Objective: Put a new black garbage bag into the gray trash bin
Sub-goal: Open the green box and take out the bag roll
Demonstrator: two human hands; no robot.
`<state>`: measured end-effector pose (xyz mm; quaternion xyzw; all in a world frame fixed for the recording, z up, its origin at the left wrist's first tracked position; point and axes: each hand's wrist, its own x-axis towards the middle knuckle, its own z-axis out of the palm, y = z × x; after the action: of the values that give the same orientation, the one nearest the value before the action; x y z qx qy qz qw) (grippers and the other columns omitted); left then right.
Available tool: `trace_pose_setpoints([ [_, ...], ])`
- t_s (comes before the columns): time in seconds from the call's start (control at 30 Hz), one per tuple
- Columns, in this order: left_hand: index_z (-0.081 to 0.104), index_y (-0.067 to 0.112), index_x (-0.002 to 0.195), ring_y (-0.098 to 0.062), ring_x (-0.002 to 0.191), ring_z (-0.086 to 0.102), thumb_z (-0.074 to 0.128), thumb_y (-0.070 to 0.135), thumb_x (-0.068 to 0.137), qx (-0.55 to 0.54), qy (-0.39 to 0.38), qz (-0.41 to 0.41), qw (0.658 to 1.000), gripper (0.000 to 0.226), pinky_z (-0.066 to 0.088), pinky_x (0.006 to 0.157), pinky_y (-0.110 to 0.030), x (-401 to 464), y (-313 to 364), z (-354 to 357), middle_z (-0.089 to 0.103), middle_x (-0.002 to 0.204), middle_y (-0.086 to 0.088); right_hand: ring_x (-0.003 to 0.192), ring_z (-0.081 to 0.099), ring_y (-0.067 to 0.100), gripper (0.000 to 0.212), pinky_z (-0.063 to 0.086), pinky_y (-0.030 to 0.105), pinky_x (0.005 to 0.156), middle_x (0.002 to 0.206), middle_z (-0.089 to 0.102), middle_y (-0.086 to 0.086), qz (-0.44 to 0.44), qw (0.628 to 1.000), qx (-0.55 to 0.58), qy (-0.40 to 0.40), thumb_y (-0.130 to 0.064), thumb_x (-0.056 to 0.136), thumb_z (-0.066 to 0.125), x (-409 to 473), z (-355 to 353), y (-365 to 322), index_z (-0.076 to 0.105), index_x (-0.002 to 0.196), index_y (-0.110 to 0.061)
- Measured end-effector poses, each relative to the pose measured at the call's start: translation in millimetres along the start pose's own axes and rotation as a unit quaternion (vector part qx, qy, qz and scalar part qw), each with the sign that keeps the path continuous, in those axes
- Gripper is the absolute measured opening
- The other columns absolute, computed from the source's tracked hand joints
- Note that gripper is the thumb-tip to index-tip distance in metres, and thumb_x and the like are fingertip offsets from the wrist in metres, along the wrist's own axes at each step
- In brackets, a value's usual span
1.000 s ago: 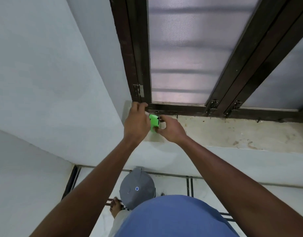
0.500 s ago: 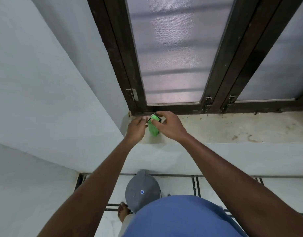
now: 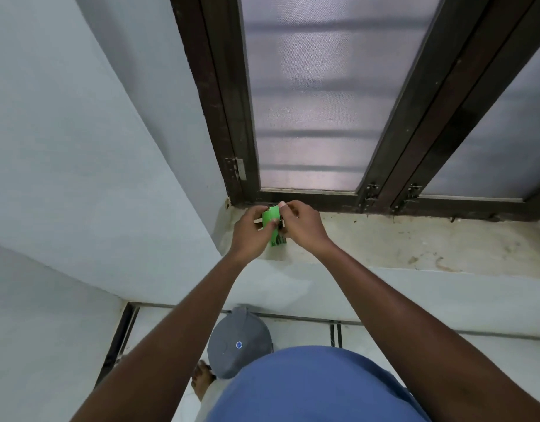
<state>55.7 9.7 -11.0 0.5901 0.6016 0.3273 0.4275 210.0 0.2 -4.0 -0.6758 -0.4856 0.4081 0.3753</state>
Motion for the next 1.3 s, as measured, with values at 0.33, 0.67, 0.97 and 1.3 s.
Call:
trace_pose_setpoints([
  [0.33,0.068,0.012,0.134,-0.024,0.117,0.069,0.067,0.008,0.106,-0.058,-0.043,-0.038,0.997,0.029,0.064,0.086,-0.026,13.0,-7.8,-12.6,0.066,0.138,-0.005,0.11,0.073,0.014,0.062,0.063,0.037,0.095,0.123,0.076,-0.003,-0.035,0.994,-0.105,0.003,-0.043,0.093,0.085,4.2,-5.0,0.5,0.064,0.145,-0.017],
  [0.67,0.068,0.02,0.131,-0.007,0.099,0.07,0.084,0.019,0.094,0.006,-0.024,-0.004,1.0,0.041,0.049,0.078,-0.011,-2.5,-12.6,-9.9,0.074,0.112,0.007,0.086,0.073,0.004,0.016,0.061,0.036,0.081,0.117,0.078,-0.014,-0.079,0.993,-0.076,0.044,-0.034,0.109,0.061,0.8,-14.7,19.1,0.071,0.122,-0.037],
  [0.97,0.081,0.018,0.115,-0.005,0.097,0.077,0.087,0.016,0.091,0.028,-0.027,-0.005,0.999,0.025,0.062,0.095,-0.031,3.3,-16.7,-18.2,0.082,0.103,0.008,0.099,0.072,0.005,0.061,0.062,0.033,0.082,0.133,0.069,-0.017,-0.106,0.987,-0.119,-0.034,-0.056,0.088,0.085,-14.2,-14.8,39.0,0.067,0.143,-0.04],
  [1.3,0.084,0.036,0.118,-0.017,0.127,0.054,0.072,0.062,0.092,0.361,-0.034,0.137,0.922,0.039,0.049,0.1,-0.039,7.1,19.2,-22.4,0.065,0.136,0.014,0.095,0.073,0.007,0.054,0.066,0.04,0.084,0.134,0.072,-0.018,-0.135,0.981,-0.139,-0.03,-0.05,0.095,0.076,-19.9,-8.4,36.4,0.065,0.146,-0.039],
])
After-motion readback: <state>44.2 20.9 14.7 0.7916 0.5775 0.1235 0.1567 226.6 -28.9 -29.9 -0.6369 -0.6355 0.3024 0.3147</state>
